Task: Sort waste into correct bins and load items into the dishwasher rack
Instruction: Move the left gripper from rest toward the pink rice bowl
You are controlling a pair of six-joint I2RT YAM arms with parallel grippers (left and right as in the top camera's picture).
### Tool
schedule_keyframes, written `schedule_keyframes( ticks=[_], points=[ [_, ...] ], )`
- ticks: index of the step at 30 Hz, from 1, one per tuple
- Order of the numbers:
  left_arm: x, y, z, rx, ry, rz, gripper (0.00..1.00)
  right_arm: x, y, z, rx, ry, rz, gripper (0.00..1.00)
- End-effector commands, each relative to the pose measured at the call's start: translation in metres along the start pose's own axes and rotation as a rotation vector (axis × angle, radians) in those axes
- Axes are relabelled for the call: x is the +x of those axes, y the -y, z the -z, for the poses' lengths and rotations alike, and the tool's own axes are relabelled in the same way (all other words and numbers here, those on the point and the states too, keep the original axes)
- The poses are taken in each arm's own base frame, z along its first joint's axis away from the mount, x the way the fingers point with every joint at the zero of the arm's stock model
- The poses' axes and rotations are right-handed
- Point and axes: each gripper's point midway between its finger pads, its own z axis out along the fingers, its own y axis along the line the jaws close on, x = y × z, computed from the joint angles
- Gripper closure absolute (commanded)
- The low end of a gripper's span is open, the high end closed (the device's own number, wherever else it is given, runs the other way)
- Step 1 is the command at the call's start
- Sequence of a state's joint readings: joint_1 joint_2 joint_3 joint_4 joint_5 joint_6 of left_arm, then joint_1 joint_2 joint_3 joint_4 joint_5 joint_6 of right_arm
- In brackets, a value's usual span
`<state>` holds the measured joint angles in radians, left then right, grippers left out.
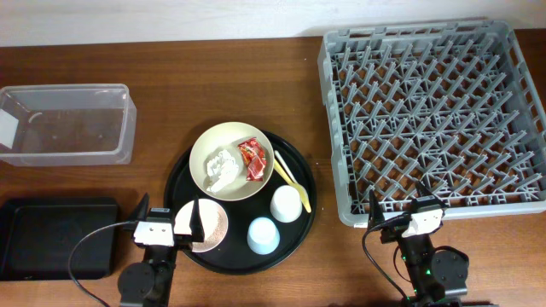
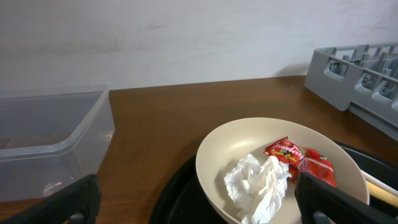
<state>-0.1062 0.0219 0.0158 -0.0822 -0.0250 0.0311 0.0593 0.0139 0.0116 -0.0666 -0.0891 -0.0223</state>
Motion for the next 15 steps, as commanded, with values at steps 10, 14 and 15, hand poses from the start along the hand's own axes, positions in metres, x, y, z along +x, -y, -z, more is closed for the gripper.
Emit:
schedule_keyframes(
  ticks=[10, 14, 15],
  points=[
    [-0.111, 0.047, 0.039, 0.306, 0.245, 0.084, 0.01, 0.003, 0.0, 0.0, -0.004, -0.004, -0.004, 0.02],
    [-0.194, 0.057, 0.09, 0.391, 0.38, 0.048, 0.01, 0.003, 0.0, 0.0, -0.004, -0.004, -0.004, 0.02],
    [-0.205, 0.058, 0.096, 0.403, 0.396, 0.042, 0.01, 0.003, 0.0, 0.0, -0.004, -0.004, -0.004, 0.02]
  ],
)
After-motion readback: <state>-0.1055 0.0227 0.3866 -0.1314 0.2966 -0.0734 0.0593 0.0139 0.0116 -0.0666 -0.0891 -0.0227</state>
